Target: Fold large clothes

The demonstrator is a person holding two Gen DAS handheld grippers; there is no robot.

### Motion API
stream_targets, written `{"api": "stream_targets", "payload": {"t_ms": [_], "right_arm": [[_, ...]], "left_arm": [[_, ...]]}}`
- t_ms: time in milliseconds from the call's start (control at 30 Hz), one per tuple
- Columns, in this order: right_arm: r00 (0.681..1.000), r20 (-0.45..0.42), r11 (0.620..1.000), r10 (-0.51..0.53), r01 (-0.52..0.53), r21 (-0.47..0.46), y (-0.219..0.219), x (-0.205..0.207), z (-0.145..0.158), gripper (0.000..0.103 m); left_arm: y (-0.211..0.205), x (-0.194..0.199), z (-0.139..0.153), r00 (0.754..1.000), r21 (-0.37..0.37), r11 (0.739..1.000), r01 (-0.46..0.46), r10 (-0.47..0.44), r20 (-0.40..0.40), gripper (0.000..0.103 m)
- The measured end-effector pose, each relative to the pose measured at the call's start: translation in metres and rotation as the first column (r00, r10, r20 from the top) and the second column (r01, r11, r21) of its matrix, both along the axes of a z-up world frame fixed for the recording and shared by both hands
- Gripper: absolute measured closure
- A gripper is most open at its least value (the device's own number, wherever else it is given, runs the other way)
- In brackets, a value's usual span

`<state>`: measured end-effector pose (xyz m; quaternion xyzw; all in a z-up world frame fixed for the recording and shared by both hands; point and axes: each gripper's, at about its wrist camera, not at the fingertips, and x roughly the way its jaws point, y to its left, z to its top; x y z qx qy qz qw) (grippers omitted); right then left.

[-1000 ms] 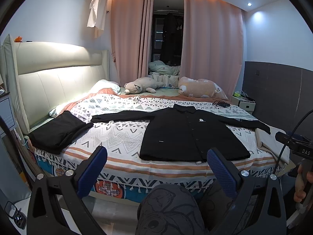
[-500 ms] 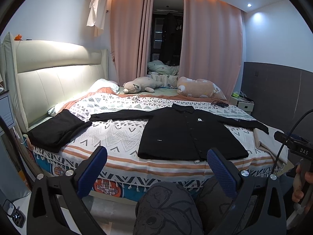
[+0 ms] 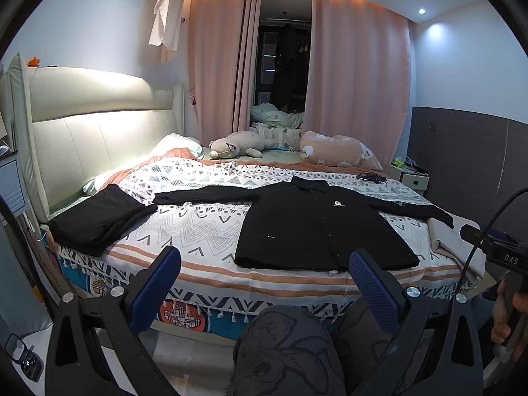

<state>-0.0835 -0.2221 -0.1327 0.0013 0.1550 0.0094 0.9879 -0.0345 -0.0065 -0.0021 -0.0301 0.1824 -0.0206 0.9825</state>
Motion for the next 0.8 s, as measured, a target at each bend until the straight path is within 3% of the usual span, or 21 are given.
{"api": "stream_targets", "payload": {"t_ms": [800], "right_arm": [[1.000,-0.007,1.000,-0.002,0.002,0.000,-0.0001,0.0006,-0.0036,0.000]], "left_arm": [[0.0046,-0.0038,-0.0050,1.000,-0.001,1.000,-0.005,0.005,-0.007,0.000]]}}
